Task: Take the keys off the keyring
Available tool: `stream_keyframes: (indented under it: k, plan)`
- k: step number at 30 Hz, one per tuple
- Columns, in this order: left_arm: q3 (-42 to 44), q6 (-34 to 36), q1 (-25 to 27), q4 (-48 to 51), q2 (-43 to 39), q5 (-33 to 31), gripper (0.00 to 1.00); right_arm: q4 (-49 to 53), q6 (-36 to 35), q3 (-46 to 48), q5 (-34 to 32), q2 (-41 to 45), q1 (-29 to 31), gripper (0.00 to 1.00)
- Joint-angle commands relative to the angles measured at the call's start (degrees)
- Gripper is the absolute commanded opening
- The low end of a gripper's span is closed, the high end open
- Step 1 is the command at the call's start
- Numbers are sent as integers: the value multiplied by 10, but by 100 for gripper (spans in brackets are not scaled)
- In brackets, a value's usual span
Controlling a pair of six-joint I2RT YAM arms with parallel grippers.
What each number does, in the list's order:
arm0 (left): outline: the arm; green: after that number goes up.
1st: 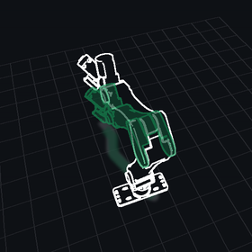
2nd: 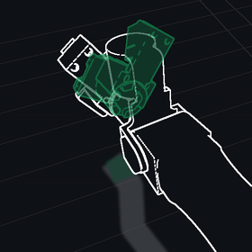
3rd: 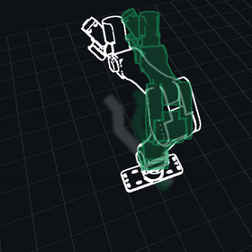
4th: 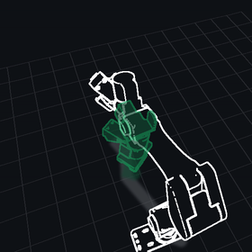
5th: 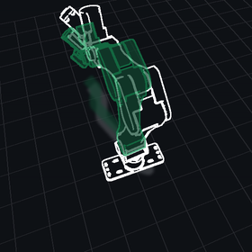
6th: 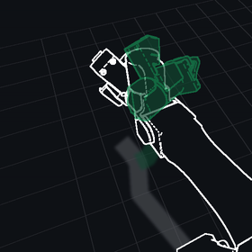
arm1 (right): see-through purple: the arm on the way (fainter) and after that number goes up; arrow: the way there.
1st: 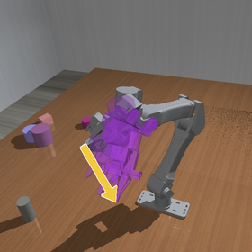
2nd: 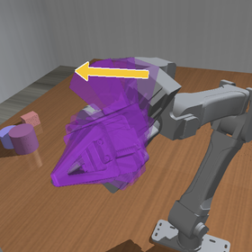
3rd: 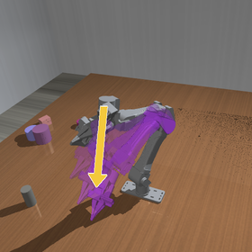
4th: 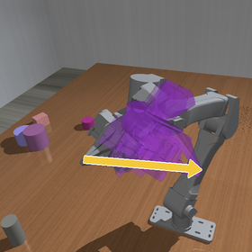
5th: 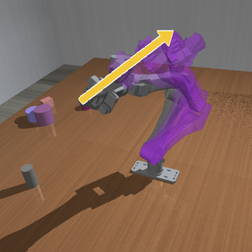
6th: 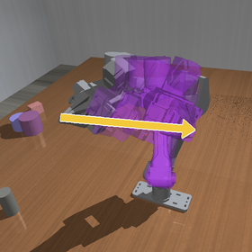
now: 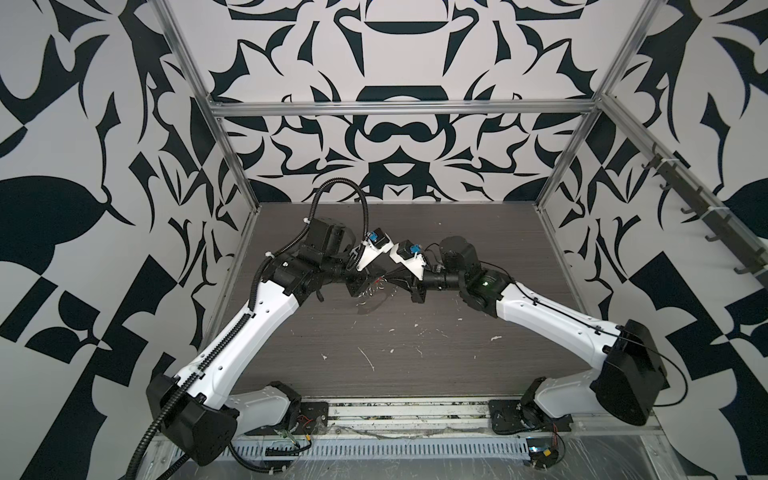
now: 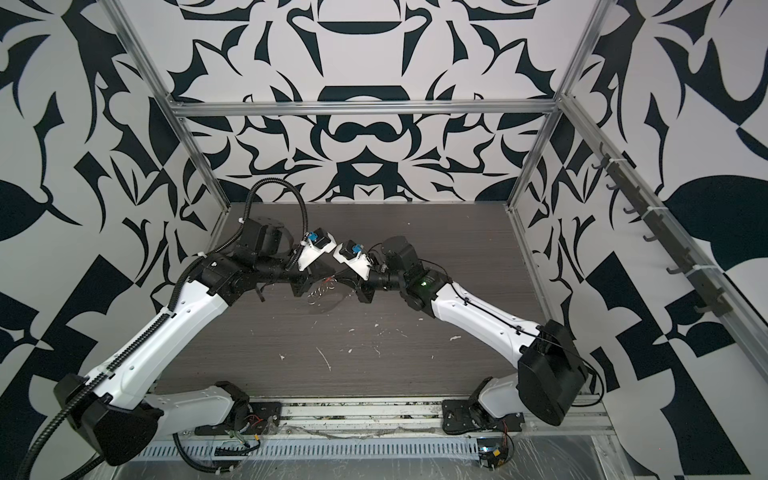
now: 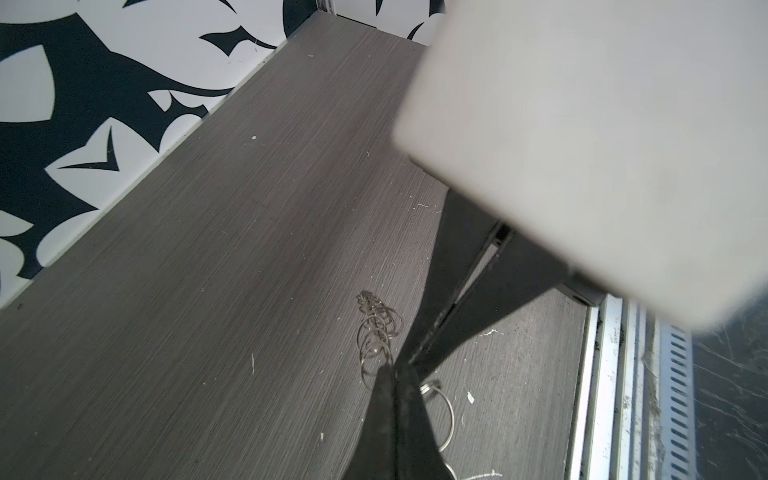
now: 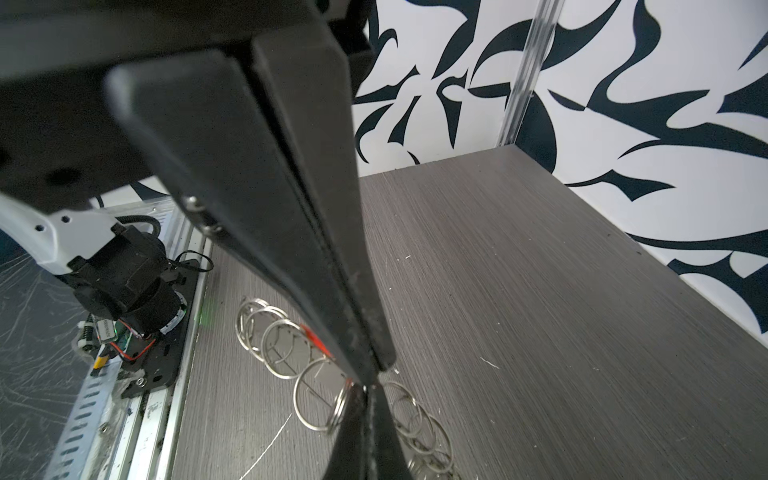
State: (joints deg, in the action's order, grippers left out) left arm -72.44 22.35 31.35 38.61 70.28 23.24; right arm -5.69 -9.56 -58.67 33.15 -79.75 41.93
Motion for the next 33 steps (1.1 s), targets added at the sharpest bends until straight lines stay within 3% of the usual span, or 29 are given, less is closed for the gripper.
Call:
stream_keyframes:
  k: [1, 4, 15, 21, 22, 25, 27, 33]
  plan:
    - [-1, -18, -22, 8, -7, -23, 0, -70, 5, 25, -10, 44, -2, 0]
    - [-7, -40, -45, 12, 7, -2, 0, -142, 20, 65, -23, 69, -2, 0]
    - [-20, -76, -46, -13, 22, 42, 0, -432, 52, 181, -55, 78, -9, 0]
    - [-51, -71, -46, -9, 22, 33, 0, -391, 47, 182, -55, 57, -11, 0]
    - [-52, -71, -46, -9, 21, 37, 0, -371, 43, 177, -54, 57, -11, 2]
    - [-44, -71, -42, -10, 17, 42, 0, -311, 30, 155, -54, 64, -11, 26]
    - [-35, -69, -42, -10, 14, 37, 0, -287, 22, 147, -60, 73, -11, 33]
    - [-21, -55, -43, -10, 9, 30, 0, -193, -3, 110, -54, 92, -15, 35]
